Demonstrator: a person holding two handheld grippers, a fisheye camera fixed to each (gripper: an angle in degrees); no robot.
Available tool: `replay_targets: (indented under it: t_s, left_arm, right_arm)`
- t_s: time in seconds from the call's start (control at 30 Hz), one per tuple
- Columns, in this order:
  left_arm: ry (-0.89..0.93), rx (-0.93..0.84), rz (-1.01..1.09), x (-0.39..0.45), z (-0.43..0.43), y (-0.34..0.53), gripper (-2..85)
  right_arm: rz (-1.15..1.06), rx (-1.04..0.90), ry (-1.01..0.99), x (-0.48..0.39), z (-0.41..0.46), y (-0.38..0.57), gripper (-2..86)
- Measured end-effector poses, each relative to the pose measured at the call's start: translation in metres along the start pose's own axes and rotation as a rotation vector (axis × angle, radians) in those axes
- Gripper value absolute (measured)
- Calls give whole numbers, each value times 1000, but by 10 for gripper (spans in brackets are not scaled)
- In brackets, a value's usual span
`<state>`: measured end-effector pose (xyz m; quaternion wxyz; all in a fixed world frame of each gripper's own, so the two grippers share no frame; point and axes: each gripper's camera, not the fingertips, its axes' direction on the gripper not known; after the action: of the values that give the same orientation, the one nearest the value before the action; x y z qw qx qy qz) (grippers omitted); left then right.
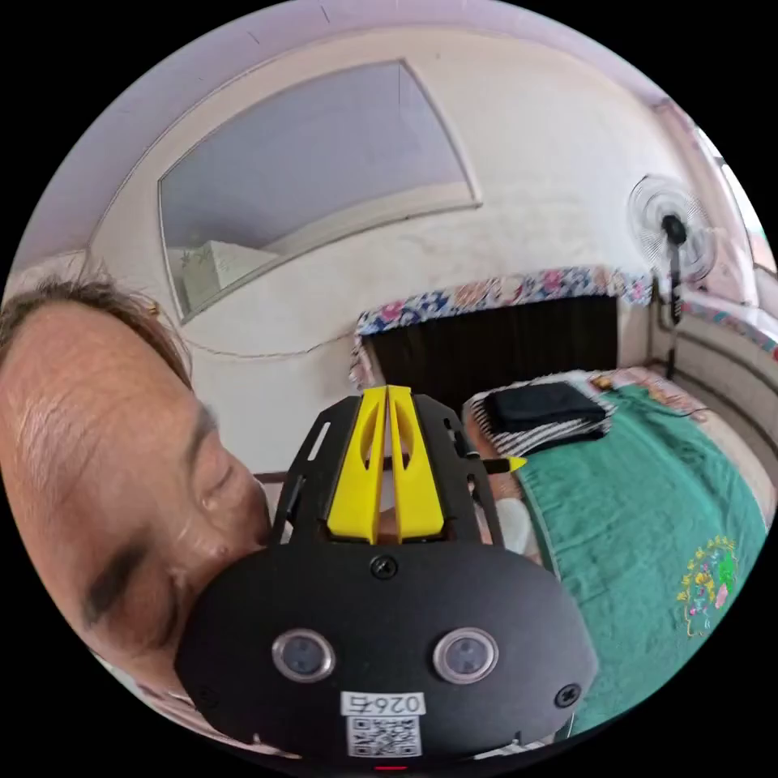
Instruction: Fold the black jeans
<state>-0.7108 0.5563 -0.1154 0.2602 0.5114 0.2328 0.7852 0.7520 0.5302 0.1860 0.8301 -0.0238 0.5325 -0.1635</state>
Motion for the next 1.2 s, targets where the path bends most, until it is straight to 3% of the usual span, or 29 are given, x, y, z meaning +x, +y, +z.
replay_targets:
  t_s: [0.1,0.23,0.57,0.73,0.83,0.97,1.2]
  left_arm:
    - [-3,21,-26,-20,-44,19,-10]
    - [-52,53,-37,-41,-94,42,-10]
    - [-96,76,-33,-67,-172,87,-10]
    - [-132,77,-19,-73,-198,107,-10]
    - [-144,74,-30,-79,-213,125,-10]
    - [-135,99,-60,-86,-230,147,-10]
    - [-133,103,-66,-88,-249,181,-10]
  right_arm:
    - [-9,-115,-196,23,23,3,-8]
    - [-1,-62,-379,55,19,17,1]
    - [-38,-65,-210,110,13,30,-9]
    - [-23,-138,-263,144,25,26,-10]
    - [90,-144,-403,181,25,36,-10]
    - [214,52,-416,224,-10,49,-10]
    - [-19,458,-358,234,-76,93,-10]
